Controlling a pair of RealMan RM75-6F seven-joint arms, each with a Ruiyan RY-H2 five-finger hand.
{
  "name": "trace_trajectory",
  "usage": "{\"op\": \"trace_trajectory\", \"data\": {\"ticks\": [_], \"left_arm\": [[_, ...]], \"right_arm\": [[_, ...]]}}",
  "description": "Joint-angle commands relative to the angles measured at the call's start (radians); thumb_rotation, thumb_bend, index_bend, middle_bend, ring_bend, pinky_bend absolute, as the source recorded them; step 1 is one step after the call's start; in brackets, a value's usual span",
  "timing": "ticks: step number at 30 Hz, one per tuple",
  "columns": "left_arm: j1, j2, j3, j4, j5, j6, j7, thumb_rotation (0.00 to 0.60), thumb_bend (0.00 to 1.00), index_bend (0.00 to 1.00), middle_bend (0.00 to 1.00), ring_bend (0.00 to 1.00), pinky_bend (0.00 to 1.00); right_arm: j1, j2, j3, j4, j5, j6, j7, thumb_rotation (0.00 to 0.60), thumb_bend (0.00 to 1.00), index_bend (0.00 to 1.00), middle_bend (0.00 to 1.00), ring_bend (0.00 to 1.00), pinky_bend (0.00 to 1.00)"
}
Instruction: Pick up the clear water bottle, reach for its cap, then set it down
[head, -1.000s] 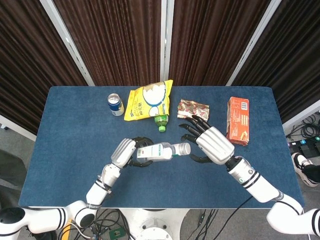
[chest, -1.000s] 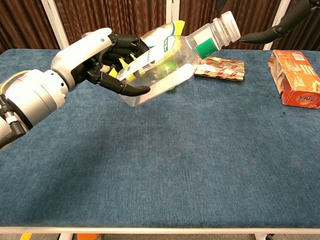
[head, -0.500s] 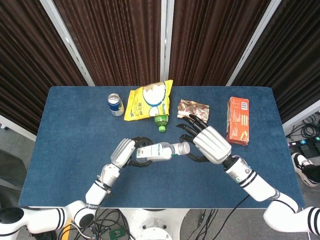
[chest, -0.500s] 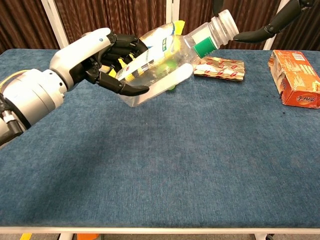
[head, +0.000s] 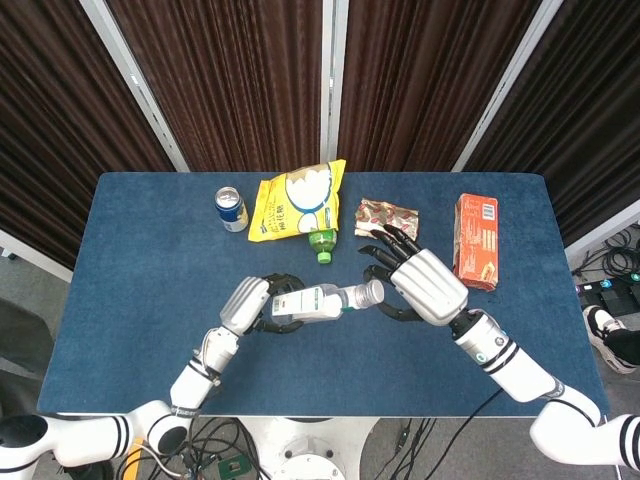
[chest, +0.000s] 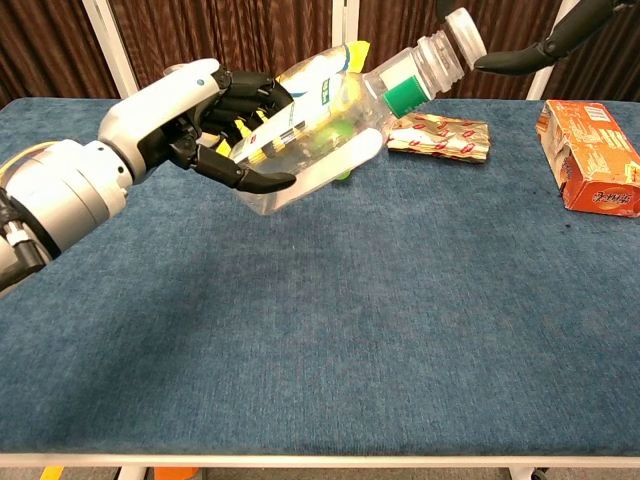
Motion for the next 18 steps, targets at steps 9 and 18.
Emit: {"op": "trace_trajectory", "data": {"ticks": [9,18], "left_arm": [[0.036,0.159,0.049,0.046,-0.137,-0.109,0.337,0.6,0.36,0.52,0.52,0.42,0.46],[0.05,0.209,0.067,-0.064,-0.309,-0.153,0.63,0.6,0.35,0.26,0.29,0.16,0.32]], "right_arm": [[-0.052,0.089,-0.04,-0.001,0.046,-0.02,0.027,0.6,0.24,0.48,0.18,0.0,0.0],[-0.034,0.01,-0.098,0.087,0.078,-0.143,-0.011,0.6,0.24,0.48,0.17,0.0,0.0]]}}
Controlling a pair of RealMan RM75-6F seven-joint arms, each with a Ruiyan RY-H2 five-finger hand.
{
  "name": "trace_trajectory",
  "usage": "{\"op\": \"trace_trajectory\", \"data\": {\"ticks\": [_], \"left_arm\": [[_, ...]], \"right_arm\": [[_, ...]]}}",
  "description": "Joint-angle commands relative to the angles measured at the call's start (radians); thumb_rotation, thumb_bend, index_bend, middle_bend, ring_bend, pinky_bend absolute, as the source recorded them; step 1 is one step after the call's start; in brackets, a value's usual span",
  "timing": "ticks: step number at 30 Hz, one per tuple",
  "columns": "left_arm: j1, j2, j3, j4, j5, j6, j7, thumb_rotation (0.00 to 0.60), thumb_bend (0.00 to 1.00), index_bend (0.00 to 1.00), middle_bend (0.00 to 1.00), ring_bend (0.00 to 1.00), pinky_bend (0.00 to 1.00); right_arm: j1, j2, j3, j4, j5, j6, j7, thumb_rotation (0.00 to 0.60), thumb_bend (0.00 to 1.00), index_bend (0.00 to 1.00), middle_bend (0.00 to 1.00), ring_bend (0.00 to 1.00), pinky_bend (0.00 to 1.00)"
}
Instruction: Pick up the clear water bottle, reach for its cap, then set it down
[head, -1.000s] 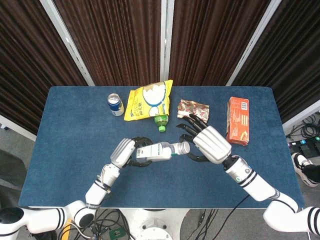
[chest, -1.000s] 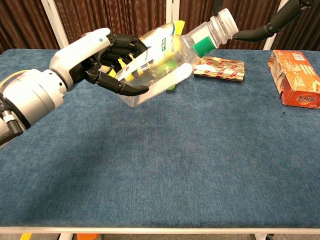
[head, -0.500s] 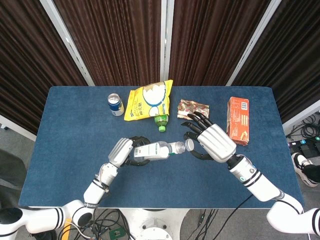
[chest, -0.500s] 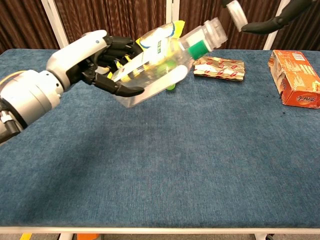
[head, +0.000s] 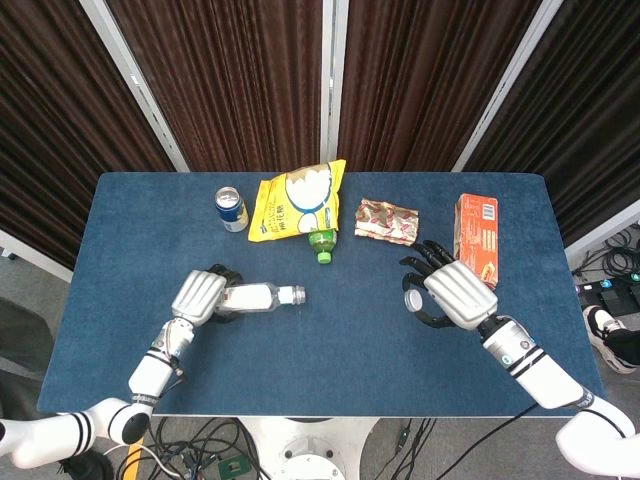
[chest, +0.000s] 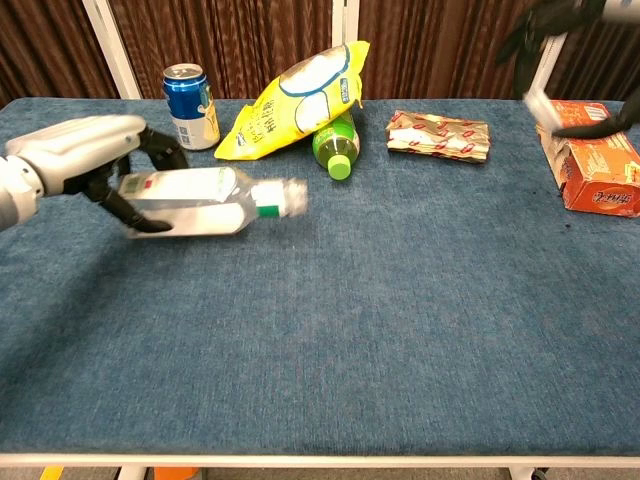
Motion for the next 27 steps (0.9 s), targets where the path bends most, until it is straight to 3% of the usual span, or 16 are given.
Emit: {"op": "trace_trajectory", "data": {"ticks": [1,7,17,22,27], "left_arm": [[0.017,0.035,0.011,-0.069,-0.068,-0.009,0.081,0.6,0.34,0.23,0.27,0.14,0.32],[0.05,0.072,0.011,-0.137,-0.046,0.054,0.066,0.6,0.28,0.09,0.19,0.07,0.27],[0.128,0.133,0.005,-0.169,0.059,0.205,-0.045,0.6,0.24,0.08,0.18,0.06,0.26],[0.157,0.167,-0.003,-0.163,0.063,0.233,-0.085,0.6,0.23,0.09,0.18,0.06,0.26],[0.208,0.22,-0.008,-0.103,0.096,0.295,-0.193,0.6,0.23,0.1,0.18,0.06,0.22]], "right_arm": [[0.016,-0.053,-0.019,0.044,0.013,-0.044,-0.035,0.6,0.24,0.48,0.17,0.0,0.0],[0.049,-0.19,-0.035,0.151,0.033,-0.109,-0.112,0.6,0.24,0.45,0.15,0.0,0.0],[0.095,-0.364,-0.043,0.325,0.09,-0.18,-0.244,0.6,0.24,0.35,0.12,0.0,0.0],[0.09,-0.382,-0.051,0.341,0.117,-0.18,-0.286,0.6,0.24,0.15,0.09,0.0,0.0],[0.021,-0.299,-0.041,0.283,0.122,-0.051,-0.266,0.6,0.23,0.06,0.08,0.0,0.0]]}}
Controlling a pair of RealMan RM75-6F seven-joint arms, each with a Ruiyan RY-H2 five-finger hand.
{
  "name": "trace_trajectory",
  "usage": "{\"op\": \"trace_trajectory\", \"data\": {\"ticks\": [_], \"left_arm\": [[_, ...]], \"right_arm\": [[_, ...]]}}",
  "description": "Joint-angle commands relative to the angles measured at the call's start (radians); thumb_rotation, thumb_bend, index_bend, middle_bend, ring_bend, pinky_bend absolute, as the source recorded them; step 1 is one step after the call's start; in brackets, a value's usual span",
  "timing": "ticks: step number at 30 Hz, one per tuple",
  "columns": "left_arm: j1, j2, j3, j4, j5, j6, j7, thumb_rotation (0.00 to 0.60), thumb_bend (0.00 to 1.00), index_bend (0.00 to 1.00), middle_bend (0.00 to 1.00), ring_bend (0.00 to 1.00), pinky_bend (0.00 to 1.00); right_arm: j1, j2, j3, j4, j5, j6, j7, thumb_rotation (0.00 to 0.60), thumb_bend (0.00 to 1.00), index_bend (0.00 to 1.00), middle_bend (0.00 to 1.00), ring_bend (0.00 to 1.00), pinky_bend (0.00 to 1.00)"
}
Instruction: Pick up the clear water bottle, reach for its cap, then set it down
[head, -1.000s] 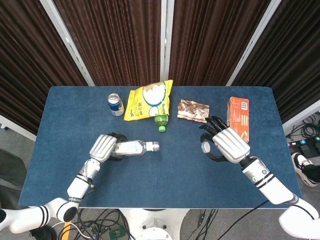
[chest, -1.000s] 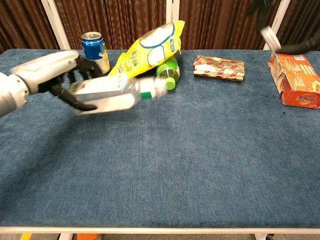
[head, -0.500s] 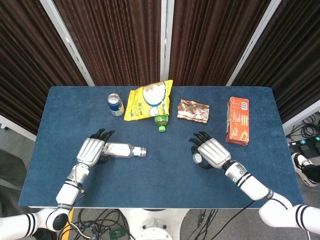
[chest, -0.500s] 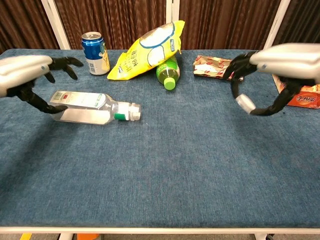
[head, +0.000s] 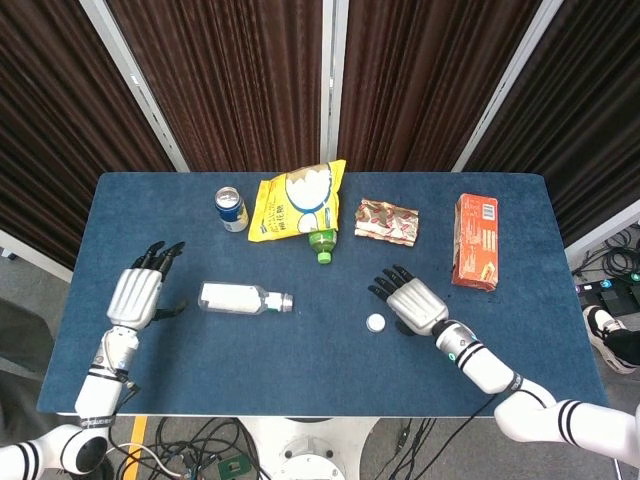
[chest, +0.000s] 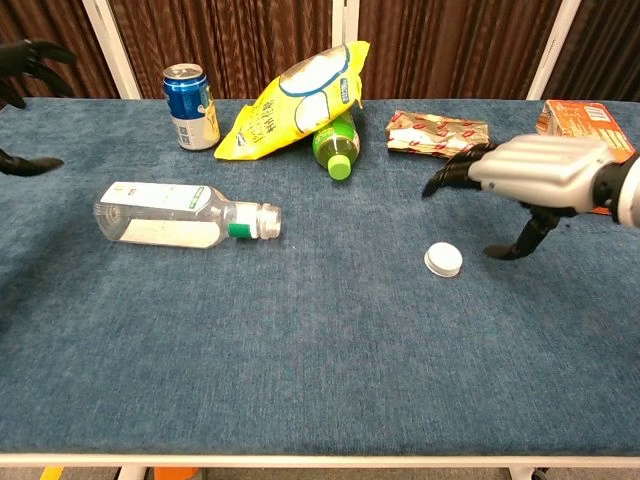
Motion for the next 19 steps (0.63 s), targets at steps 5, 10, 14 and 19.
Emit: {"op": "trace_trajectory", "data": {"ticks": [5,10,14,19], "left_arm": [[0.119,0.12,0.02,0.101,0.037,0.12,-0.101,0.6,0.22,0.11,0.18,0.06,0.12],[0.191,0.201,0.064,0.09,0.044,0.148,-0.106,0.6,0.22,0.11,0.18,0.06,0.1],[0.256,0.244,0.095,0.028,0.05,0.199,-0.083,0.6,0.22,0.11,0.18,0.06,0.1],[0.318,0.25,0.121,-0.036,0.091,0.274,-0.06,0.6,0.21,0.11,0.18,0.06,0.1]], "right_arm": [[-0.21,0.221,-0.001,-0.135,0.006,0.313,0.132,0.6,0.23,0.05,0.06,0.0,0.0],[-0.354,0.317,-0.034,-0.162,-0.047,0.509,0.234,0.6,0.23,0.0,0.0,0.0,0.0],[-0.458,0.349,-0.061,-0.164,-0.081,0.633,0.316,0.6,0.24,0.0,0.0,0.0,0.0],[-0.536,0.34,-0.07,-0.127,-0.115,0.734,0.363,0.6,0.24,0.0,0.0,0.0,0.0]]}}
